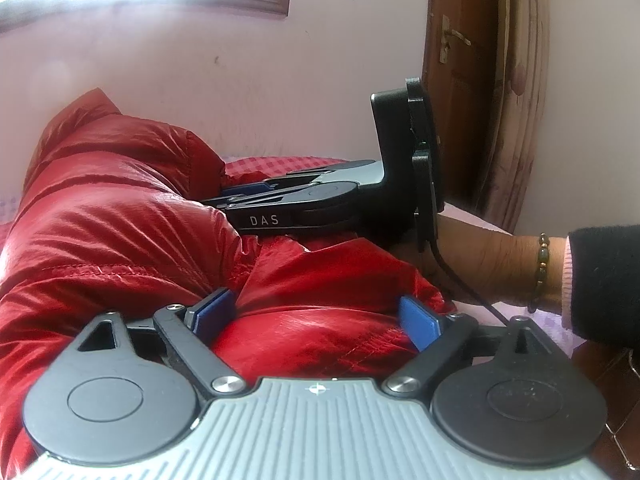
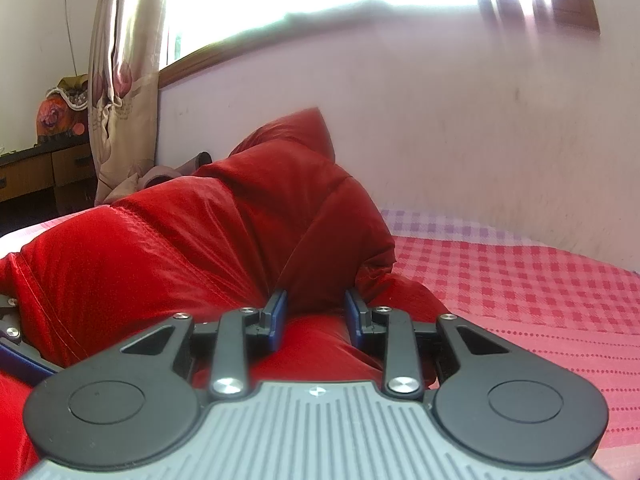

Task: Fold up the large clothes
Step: 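Press the folded jacket flat with the right gripper beside the left gripper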

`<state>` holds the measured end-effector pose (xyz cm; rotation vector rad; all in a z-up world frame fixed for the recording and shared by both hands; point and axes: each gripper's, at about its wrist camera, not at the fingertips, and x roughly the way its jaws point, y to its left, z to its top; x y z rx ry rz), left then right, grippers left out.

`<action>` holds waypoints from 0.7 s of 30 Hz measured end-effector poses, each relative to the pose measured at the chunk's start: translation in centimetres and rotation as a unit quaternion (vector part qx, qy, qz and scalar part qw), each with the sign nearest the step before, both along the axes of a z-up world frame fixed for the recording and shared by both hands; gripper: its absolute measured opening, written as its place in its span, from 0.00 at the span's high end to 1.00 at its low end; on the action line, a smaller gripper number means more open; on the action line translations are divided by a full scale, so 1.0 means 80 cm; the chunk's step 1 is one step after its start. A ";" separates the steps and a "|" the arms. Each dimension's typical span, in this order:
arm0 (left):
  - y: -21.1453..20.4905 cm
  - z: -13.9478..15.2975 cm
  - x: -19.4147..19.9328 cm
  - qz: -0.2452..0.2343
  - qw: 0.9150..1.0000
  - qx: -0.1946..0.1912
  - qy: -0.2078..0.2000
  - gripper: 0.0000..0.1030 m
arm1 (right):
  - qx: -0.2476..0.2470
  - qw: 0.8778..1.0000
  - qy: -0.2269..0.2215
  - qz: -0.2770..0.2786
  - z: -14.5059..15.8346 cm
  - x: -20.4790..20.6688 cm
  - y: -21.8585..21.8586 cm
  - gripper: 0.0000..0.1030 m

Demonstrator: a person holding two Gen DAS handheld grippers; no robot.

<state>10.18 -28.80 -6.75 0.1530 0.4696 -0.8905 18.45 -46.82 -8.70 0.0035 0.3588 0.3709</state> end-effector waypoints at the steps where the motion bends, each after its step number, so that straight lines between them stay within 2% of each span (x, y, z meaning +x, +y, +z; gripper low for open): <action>1: -0.001 0.000 0.000 0.000 1.000 0.001 0.000 0.13 | 0.000 1.000 0.000 0.000 0.000 0.000 0.000 0.72; 7: -0.005 0.002 0.001 -0.005 1.000 0.013 0.002 0.11 | 0.022 1.000 0.008 0.004 0.001 0.002 -0.010 0.72; 9: -0.005 0.001 0.001 -0.008 1.000 0.016 0.001 0.09 | 0.024 0.999 0.025 0.006 0.011 0.004 -0.012 0.71; 11: -0.006 0.000 0.001 -0.008 1.000 0.017 0.000 0.08 | 0.021 0.998 0.055 0.017 0.028 0.012 -0.018 0.71; 13: -0.005 -0.001 0.001 -0.010 1.000 0.016 0.000 0.04 | 0.005 0.997 0.066 0.027 0.051 0.014 -0.020 0.70; 14: -0.006 -0.001 0.001 -0.013 1.000 0.015 0.001 0.01 | -0.004 0.998 0.060 0.030 0.064 0.013 -0.020 0.70; 18: -0.007 -0.003 -0.001 -0.012 1.000 0.016 -0.007 0.00 | -0.021 0.998 0.023 0.049 0.121 0.011 -0.003 0.70; 21: -0.003 -0.005 -0.003 -0.007 1.000 0.009 -0.003 0.00 | -0.035 0.996 0.024 0.074 0.136 0.026 0.027 0.70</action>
